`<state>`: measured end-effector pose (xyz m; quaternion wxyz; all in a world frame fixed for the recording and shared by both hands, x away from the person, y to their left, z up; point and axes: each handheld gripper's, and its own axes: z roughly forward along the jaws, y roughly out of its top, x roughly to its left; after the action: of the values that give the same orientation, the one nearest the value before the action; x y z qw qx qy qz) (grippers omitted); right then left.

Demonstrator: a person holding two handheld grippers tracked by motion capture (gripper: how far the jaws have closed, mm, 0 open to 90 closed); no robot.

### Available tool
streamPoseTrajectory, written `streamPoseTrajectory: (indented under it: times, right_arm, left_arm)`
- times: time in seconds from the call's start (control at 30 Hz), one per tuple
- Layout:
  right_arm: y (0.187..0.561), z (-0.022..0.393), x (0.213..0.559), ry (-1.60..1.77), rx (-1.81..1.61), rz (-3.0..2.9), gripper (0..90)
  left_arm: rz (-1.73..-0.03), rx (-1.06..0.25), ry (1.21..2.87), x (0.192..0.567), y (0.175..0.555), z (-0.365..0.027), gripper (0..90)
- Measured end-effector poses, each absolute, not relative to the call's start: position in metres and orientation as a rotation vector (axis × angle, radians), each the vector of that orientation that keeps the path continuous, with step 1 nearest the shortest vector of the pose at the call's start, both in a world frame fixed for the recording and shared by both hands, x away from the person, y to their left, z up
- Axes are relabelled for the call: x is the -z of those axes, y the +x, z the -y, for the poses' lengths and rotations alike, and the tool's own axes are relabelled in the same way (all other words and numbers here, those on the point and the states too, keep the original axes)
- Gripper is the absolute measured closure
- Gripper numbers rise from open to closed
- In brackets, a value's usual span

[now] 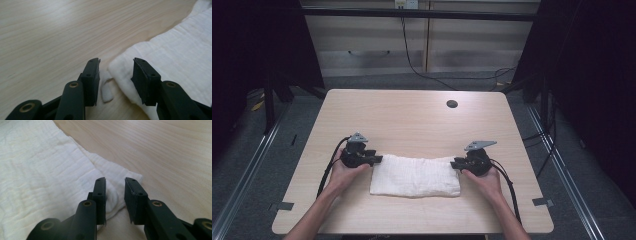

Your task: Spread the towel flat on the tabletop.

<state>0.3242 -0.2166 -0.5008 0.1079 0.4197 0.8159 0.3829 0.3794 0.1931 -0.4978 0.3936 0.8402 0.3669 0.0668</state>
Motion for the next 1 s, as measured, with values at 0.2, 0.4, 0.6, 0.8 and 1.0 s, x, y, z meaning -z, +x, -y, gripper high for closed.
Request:
streamPoseTrajectory:
  times: [0.2, 0.4, 0.6, 0.8, 1.0]
  right_arm:
    - [0.325, 0.216, 0.504, 1.231, -1.122, -2.413, 77.9]
    - [0.325, 0.214, 0.504, 1.229, -1.132, -2.422, 85.4]
    - [0.324, 0.214, 0.504, 1.233, -1.137, -2.418, 87.0]
    - [0.322, 0.217, 0.497, 1.233, -1.185, -2.388, 87.5]
    - [0.319, 0.223, 0.487, 1.237, -1.238, -2.339, 87.5]
  left_arm:
    - [-0.929, -0.21, 2.153, 0.502, 0.379, -0.191, 56.0]
    - [-0.881, -0.213, 2.161, 0.504, 0.379, -0.187, 70.2]
    - [-0.878, -0.183, 2.132, 0.502, 0.378, -0.189, 83.1]
    - [-0.853, -0.174, 2.089, 0.493, 0.375, -0.193, 85.3]
    - [-0.828, -0.173, 2.051, 0.483, 0.37, -0.196, 85.3]
